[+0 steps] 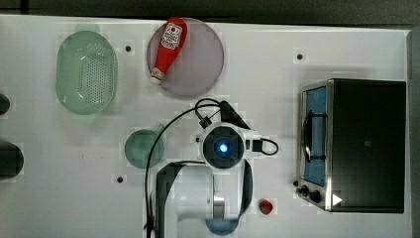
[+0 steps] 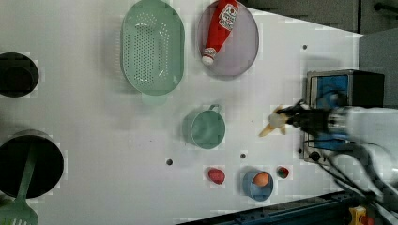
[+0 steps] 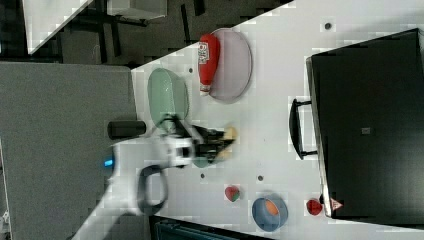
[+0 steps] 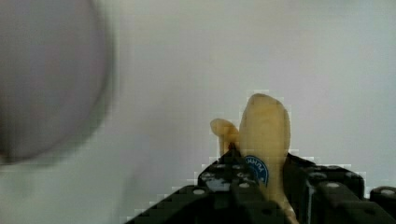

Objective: Pick Banana and place it in mug.

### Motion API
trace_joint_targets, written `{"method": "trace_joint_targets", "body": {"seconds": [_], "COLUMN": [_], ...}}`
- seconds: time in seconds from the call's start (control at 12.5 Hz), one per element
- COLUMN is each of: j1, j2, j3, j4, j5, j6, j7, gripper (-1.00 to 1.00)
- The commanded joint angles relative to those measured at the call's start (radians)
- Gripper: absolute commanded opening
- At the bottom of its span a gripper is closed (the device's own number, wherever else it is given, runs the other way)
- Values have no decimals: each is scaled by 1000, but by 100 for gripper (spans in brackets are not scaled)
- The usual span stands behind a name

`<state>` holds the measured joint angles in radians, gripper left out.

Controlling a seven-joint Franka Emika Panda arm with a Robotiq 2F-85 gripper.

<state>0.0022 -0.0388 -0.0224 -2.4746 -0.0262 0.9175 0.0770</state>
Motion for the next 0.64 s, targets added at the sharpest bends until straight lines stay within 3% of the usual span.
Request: {"method": "trace_joint_targets", "body": {"seconds": [0.08,0.32,0.48,0.64], "j1": [4,32,51,65], "j2": [-181,-242,-232,-217], "j3": [17,94,171,255], "j4": [116,269,346,357], "j5": [-18,-16,-4,92], "j6": [-292,-638,-710,-707], "j7": [-11,17,123,284], "gripper": [-53,-53,-53,-53]}}
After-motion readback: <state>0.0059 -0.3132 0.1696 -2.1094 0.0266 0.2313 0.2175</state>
